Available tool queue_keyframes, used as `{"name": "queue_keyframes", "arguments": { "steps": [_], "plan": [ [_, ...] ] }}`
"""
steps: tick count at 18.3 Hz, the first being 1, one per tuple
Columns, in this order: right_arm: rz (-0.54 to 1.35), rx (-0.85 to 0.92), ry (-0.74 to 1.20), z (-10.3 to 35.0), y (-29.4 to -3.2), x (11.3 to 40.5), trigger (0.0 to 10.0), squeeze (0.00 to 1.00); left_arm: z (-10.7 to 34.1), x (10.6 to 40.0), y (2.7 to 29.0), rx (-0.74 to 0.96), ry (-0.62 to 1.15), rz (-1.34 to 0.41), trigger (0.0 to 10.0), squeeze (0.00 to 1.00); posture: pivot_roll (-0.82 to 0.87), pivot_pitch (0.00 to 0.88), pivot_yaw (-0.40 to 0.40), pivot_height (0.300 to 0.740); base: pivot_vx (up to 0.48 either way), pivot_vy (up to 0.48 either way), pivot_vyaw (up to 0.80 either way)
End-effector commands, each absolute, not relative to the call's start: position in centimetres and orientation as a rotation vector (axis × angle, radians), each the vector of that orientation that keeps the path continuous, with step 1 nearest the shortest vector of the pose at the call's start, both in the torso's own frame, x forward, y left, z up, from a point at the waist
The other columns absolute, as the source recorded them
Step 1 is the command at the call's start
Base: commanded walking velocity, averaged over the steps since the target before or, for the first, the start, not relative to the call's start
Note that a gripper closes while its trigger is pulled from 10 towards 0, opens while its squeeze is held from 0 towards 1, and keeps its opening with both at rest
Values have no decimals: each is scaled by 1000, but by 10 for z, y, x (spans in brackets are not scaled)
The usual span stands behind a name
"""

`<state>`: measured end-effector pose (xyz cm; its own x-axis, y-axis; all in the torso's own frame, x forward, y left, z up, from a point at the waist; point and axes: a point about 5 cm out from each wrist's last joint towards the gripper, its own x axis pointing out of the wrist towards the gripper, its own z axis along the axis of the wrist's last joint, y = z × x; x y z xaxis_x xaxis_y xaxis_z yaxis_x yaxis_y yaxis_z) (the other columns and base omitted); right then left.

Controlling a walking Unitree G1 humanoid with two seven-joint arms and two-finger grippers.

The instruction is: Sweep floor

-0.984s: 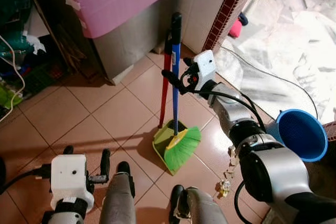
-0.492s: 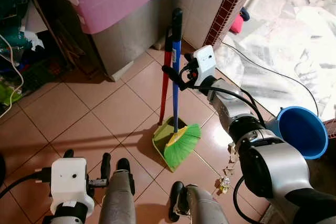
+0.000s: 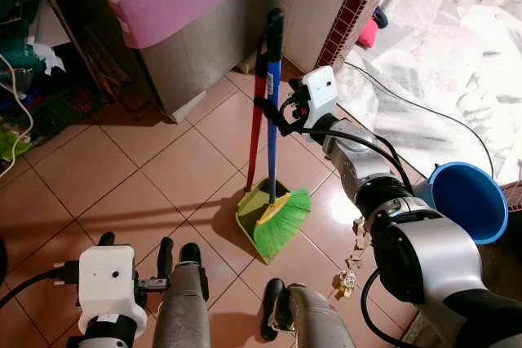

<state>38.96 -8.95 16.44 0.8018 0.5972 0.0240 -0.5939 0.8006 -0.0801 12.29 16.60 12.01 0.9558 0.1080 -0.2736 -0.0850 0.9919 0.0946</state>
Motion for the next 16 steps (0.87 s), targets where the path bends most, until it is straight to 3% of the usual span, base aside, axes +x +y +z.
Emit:
{"name": "queue_keyframes", "arguments": {
  "steps": [1,16],
  "plan": [
    [641,-66,-30,160,-90,388,0,0,121,118,166,84,299,108,10000,0,286,359,-110,740,0,0,0],
    [646,-54,-18,157,-86,387,0,0,121,119,165,80,298,108,10000,0,289,361,-114,740,0,0,0]
  ]
}}
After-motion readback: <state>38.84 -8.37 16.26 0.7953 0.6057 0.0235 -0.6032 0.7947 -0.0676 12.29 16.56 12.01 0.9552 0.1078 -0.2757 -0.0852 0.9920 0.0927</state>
